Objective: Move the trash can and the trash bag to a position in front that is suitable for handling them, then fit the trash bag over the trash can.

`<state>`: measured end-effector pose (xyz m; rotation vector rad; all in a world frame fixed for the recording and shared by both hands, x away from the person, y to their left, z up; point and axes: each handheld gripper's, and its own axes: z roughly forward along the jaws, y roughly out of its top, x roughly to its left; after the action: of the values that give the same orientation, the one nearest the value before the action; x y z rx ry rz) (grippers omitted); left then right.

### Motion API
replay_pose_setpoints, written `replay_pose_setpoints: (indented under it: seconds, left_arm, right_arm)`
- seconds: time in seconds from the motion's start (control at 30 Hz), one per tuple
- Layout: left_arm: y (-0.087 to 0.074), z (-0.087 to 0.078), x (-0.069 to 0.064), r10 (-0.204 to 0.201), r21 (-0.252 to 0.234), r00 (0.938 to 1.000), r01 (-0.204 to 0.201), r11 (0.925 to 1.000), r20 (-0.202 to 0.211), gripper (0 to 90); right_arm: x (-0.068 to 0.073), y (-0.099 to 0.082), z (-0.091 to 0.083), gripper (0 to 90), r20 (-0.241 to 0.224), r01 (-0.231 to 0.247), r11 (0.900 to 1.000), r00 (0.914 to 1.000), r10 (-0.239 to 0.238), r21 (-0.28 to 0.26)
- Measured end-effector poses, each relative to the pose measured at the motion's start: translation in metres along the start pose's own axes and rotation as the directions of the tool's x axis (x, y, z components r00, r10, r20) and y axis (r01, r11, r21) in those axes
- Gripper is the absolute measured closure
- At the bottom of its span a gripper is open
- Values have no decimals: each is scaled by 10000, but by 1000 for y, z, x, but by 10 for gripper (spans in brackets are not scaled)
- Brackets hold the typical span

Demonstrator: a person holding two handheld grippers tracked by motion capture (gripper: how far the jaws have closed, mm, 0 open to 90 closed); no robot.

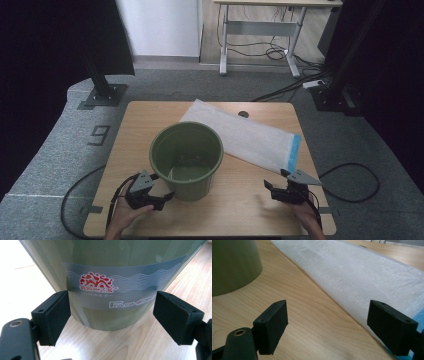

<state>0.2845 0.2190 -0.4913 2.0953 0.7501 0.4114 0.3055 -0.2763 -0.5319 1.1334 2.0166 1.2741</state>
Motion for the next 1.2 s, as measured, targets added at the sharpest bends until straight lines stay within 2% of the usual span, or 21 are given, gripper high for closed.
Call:
replay_pose_setpoints:
  seconds: [0.2, 0.23, 0.33, 0.4, 0.47, 0.5, 0.57, 0.7, 0.87, 0.9, 1.07, 1.17, 1.2]
  left_arm:
    - [17, 24, -6, 252, 222, 9995, -256, 9994, 197, 146]
    - [17, 24, -6, 252, 222, 9995, -256, 9994, 197, 146]
    - [24, 35, -8, 318, 310, 9986, -332, 9990, 420, 146]
    - [31, 46, -12, 510, 389, 9972, -531, 9978, 548, 147]
    - [33, 50, -13, 588, 539, 9973, -612, 9967, 448, 147]
    - [35, 55, -15, 644, 721, 9978, -656, 9952, 180, 147]
    - [36, 59, -16, 683, 812, 9976, -688, 9943, 90, 141]
    - [35, 55, -16, 618, 757, 9981, -611, 9953, -71, 145]
    - [23, 40, -14, 234, 566, 9994, -221, 9982, -239, 144]
    - [18, 34, -14, 226, 646, 9988, -197, 9977, -441, 144]
    - [9, 25, -9, -81, 618, 9980, 120, 9980, -628, 143]
    - [5, 23, -6, -83, 793, 9964, 150, 9967, -848, 143]
    - [4, 22, -6, -93, 836, 9954, 174, 9963, -958, 142]
  right_arm:
    - [2, -4, -8, 166, 21, -46, 10000, 10000, 46, -43]
    - [2, -4, -8, 166, 21, -46, 10000, 10000, 46, -43]
    - [2, -5, -10, 166, 101, -63, 10000, 9999, 63, 10]
    - [1, -6, -13, 166, 200, -159, 9999, 9997, 159, -30]
    - [2, -6, -13, 166, 234, -186, 9998, 9995, 187, -41]
    - [2, -6, -14, 167, 257, -199, 9998, 9995, 200, -38]
    - [3, -7, -14, 167, 255, -158, 9999, 9996, 157, 29]
    - [6, -9, -12, 167, 241, 70, 9997, 9997, -75, 217]
    - [9, -9, -9, 168, 248, 258, 9992, 9993, -265, 311]
    - [10, -9, -6, 169, 247, 298, 9989, 9992, -307, 356]
    - [10, -6, 0, 170, 296, 421, 9982, 9986, -433, 421]
    - [10, -3, 6, 176, 386, 527, 9975, 9978, -546, 469]
    - [9, 0, 12, 188, 483, 532, 9969, 9973, -560, 573]
